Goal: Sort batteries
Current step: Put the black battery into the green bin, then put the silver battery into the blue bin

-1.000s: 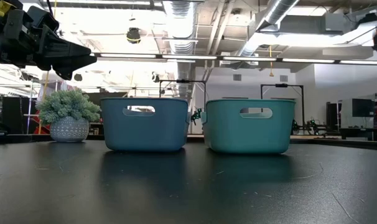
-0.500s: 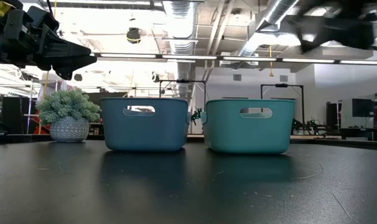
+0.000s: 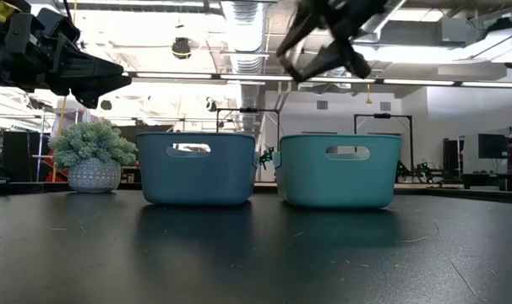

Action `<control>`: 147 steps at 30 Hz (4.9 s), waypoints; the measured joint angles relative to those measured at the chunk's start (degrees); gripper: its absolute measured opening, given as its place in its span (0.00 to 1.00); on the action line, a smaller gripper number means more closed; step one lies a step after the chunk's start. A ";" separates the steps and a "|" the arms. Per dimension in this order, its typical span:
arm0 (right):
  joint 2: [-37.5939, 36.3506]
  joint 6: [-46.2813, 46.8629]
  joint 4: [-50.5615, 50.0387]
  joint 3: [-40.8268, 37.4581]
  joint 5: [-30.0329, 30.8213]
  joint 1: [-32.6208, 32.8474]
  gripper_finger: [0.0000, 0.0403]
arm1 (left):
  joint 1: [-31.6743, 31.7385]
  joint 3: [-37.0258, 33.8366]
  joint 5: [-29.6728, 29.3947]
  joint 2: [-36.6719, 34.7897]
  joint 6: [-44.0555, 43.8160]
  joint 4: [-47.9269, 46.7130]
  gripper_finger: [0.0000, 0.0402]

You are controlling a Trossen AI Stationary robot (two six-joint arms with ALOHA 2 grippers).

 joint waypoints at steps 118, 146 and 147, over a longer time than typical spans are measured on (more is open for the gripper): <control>5.00 40.56 -62.77 18.81 -3.27 35.56 0.94 | 0.00 -0.01 0.00 0.00 -0.01 0.09 0.39; 20.03 31.36 -41.63 2.55 -38.95 41.63 0.94 | -0.02 -0.01 0.00 0.00 0.01 0.09 0.39; 20.68 30.55 -41.48 2.55 -39.51 41.61 0.94 | 0.00 -0.01 0.00 0.00 0.01 0.09 0.39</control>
